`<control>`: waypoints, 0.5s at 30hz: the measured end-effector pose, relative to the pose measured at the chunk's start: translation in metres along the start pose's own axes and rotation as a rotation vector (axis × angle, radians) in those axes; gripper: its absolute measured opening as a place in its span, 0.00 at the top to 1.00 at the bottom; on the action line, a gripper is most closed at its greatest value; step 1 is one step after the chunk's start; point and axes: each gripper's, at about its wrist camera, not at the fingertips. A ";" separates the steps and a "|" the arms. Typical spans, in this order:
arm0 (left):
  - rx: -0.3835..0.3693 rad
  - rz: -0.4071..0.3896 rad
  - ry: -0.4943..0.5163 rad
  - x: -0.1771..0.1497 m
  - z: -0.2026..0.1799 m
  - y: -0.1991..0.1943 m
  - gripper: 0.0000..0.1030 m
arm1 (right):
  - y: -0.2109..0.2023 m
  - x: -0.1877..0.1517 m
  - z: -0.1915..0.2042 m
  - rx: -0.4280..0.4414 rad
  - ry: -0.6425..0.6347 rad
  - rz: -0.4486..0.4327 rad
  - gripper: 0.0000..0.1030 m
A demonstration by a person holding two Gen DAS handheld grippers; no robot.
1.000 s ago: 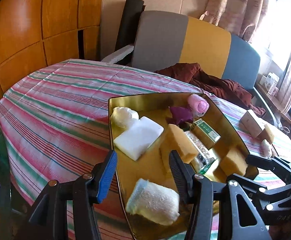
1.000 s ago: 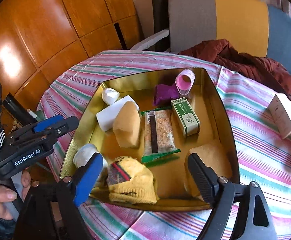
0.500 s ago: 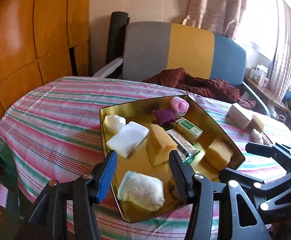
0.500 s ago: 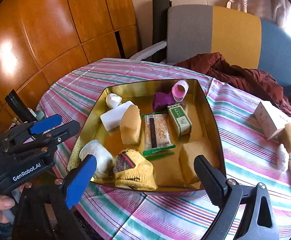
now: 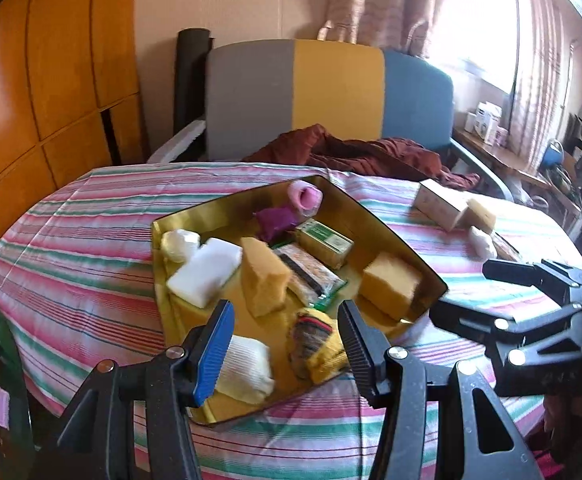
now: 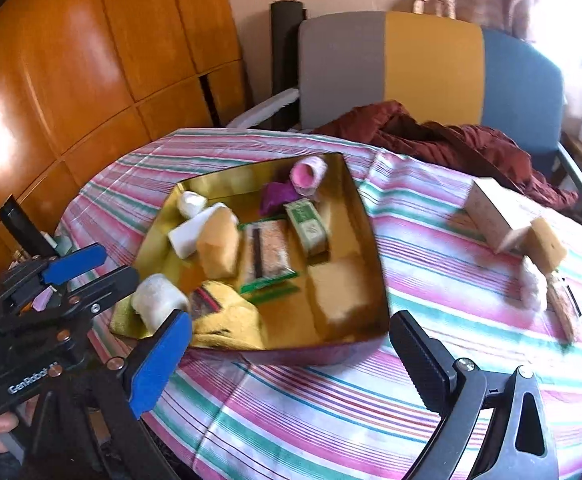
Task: Organize objects
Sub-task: 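Move both open grippers from the tray back to the remaining items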
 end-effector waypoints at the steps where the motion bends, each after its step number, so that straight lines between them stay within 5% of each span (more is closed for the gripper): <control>1: -0.007 0.004 0.010 -0.001 -0.004 0.001 0.47 | -0.002 -0.003 -0.006 -0.013 0.011 0.003 0.03; 15: -0.122 0.034 0.124 0.002 -0.058 0.011 0.47 | -0.024 -0.015 -0.094 -0.205 0.069 0.045 0.01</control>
Point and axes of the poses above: each gripper's, at about its wrist camera, not at the fingertips, and y roughly the way its jaws point, z to its left, x to its top, and after that the axes turned 11 degrees about -z, right-handed
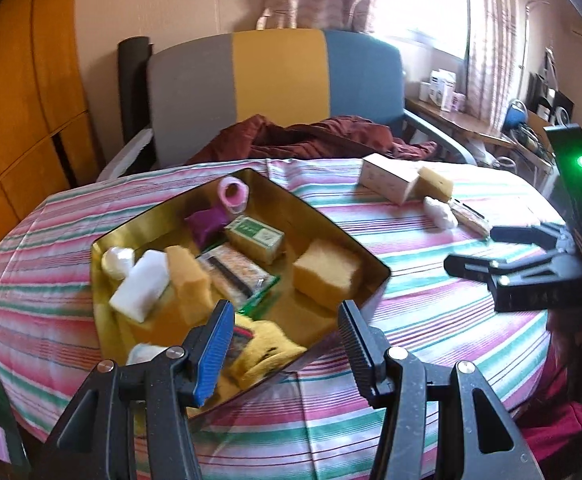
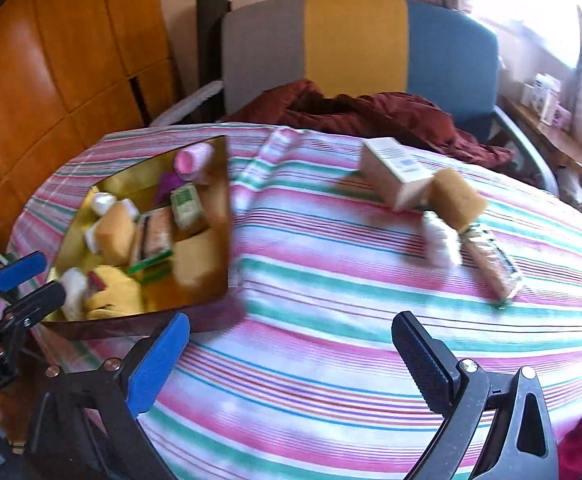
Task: Organize objects
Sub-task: 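Move both open grippers from the tray back to the remaining items, then grasp the white cardboard box with the left gripper while the right grasps the cracker packet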
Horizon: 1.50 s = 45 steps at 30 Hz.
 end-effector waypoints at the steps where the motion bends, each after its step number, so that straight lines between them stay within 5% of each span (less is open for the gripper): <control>1: -0.010 0.006 0.011 0.001 -0.004 0.002 0.47 | 0.000 0.002 -0.007 -0.015 0.002 0.003 0.01; 23: -0.082 0.053 0.105 0.023 -0.052 0.044 0.47 | 0.027 0.024 -0.138 -0.211 0.053 0.047 0.00; 45: -0.149 0.103 0.186 0.048 -0.110 0.102 0.47 | 0.042 -0.006 -0.212 -0.238 0.286 0.077 0.00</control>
Point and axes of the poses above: each gripper's, at about its wrist camera, not at the fingertips, and y roughly the way its jaws point, z to its left, x to its top, and after that the axes turned 11 degrees about -z, right-handed
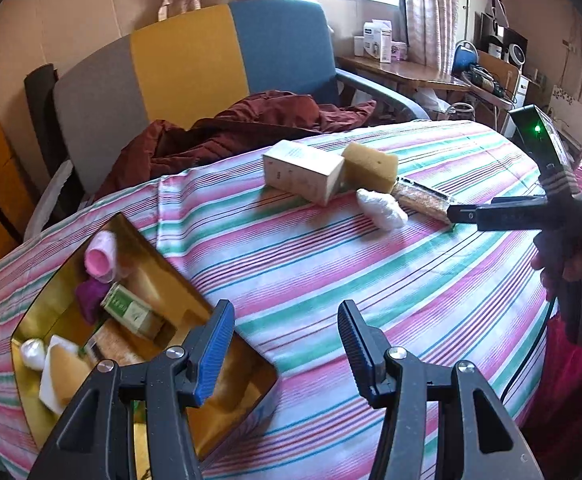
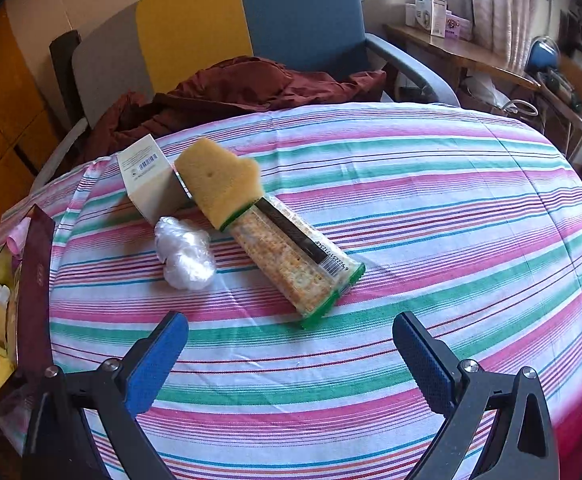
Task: Organize objects
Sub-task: 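Grasp the white cardboard box with the left gripper while the right grasps the cracker packet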
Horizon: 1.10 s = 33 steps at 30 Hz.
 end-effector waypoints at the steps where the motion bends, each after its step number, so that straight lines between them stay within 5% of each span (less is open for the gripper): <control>1: -0.006 0.003 0.004 0.002 -0.003 0.004 0.47 | 0.000 0.000 -0.001 -0.001 0.002 0.000 0.00; 18: -0.092 0.111 -0.168 0.048 0.010 0.083 0.47 | 0.004 0.002 -0.007 0.011 0.016 -0.002 0.00; 25: -0.119 0.165 -0.323 0.075 0.025 0.129 0.47 | 0.005 0.002 -0.006 0.017 0.012 0.004 0.00; 33: -0.117 0.171 -0.430 0.111 0.027 0.181 0.23 | 0.006 0.001 -0.001 0.004 -0.030 0.002 0.00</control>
Point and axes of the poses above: each gripper's, at about its wrist camera, not at the fingertips, and y roughly the way its jaws point, z to its left, x to its top, and after that the axes turned 11 degrees about -z, right-handed
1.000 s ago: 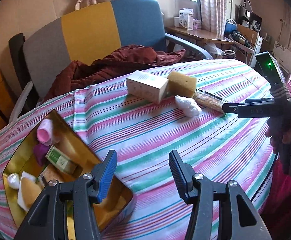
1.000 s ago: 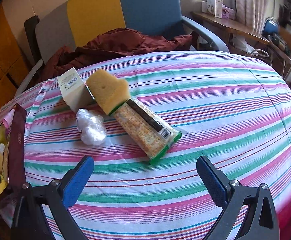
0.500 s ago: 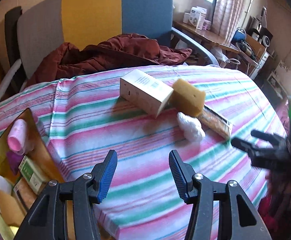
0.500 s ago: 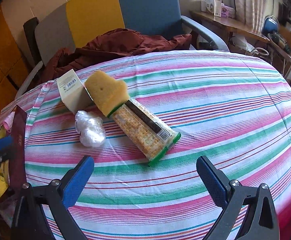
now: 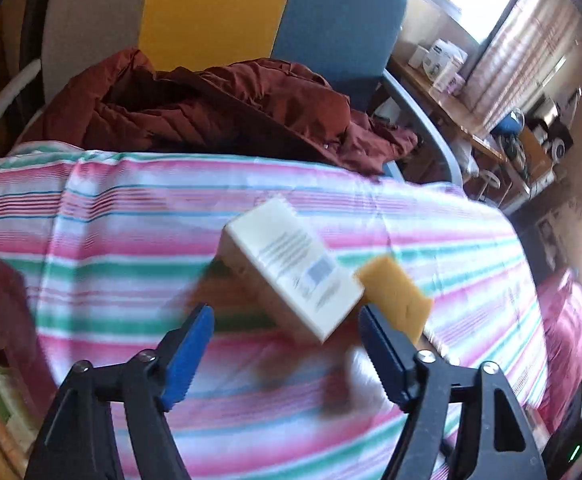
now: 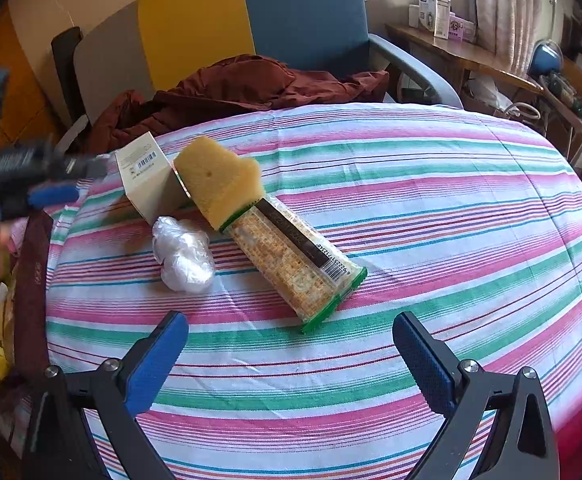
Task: Organize objects
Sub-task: 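Grasp the white cardboard box with the left gripper while the right grasps the cracker packet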
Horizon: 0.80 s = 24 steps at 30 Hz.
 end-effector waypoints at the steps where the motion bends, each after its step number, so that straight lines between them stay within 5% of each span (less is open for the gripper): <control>1: 0.007 0.010 -0.011 0.004 -0.001 0.007 0.20 | 0.001 0.000 0.001 -0.002 -0.006 0.003 0.00; 11: 0.090 0.065 -0.046 0.033 -0.009 0.072 0.17 | 0.006 -0.002 0.007 -0.002 -0.060 0.008 0.00; 16: 0.069 0.146 -0.023 0.015 0.000 0.084 0.31 | 0.008 -0.003 0.006 -0.003 -0.068 0.017 0.00; 21: 0.017 0.128 0.062 -0.004 0.011 0.061 0.51 | 0.008 -0.003 0.001 0.002 -0.051 0.017 0.00; 24: 0.007 0.129 0.092 -0.019 0.018 0.046 0.51 | 0.009 -0.002 -0.005 0.001 -0.017 0.017 0.01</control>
Point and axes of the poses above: each gripper's, at about its wrist camera, not at the fingertips, and y roughly the way its jaws point, z to its left, x to its top, and after that the axes turned 11 degrees about -z, right-handed
